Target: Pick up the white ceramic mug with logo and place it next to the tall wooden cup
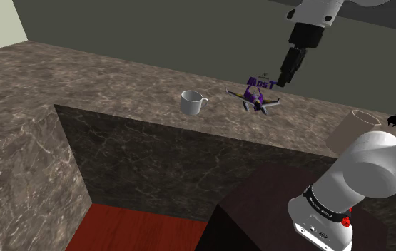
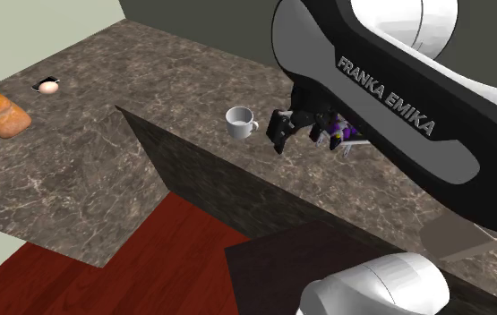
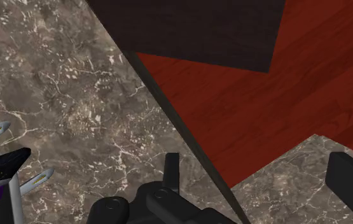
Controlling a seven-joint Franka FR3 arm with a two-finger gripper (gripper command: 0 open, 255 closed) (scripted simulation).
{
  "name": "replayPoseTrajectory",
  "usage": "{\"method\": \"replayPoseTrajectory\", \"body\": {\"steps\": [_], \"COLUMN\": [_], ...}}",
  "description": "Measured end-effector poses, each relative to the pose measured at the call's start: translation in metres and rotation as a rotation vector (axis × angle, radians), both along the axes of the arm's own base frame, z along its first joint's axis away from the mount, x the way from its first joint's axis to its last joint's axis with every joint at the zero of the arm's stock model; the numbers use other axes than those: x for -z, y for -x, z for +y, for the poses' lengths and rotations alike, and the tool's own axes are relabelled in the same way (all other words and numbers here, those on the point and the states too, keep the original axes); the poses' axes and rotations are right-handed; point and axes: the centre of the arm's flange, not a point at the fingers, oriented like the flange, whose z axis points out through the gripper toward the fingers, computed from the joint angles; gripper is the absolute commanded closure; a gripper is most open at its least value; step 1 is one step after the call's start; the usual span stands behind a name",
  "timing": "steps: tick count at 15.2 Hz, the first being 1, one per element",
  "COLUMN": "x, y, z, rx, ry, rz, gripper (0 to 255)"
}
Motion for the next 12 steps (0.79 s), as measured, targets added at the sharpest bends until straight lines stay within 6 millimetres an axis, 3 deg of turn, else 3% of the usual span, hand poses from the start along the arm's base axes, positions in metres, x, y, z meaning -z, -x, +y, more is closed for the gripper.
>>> {"method": "replayPoseTrajectory", "body": {"steps": [4, 12], "x": [0.014, 0.066], "y": [-0.022, -0.104], "z": [0.011, 0.042], "rx": [0.006, 0.033], "ry": [0.011, 0.054], "rz": [-0.002, -0.014], "gripper": [0, 0]}}
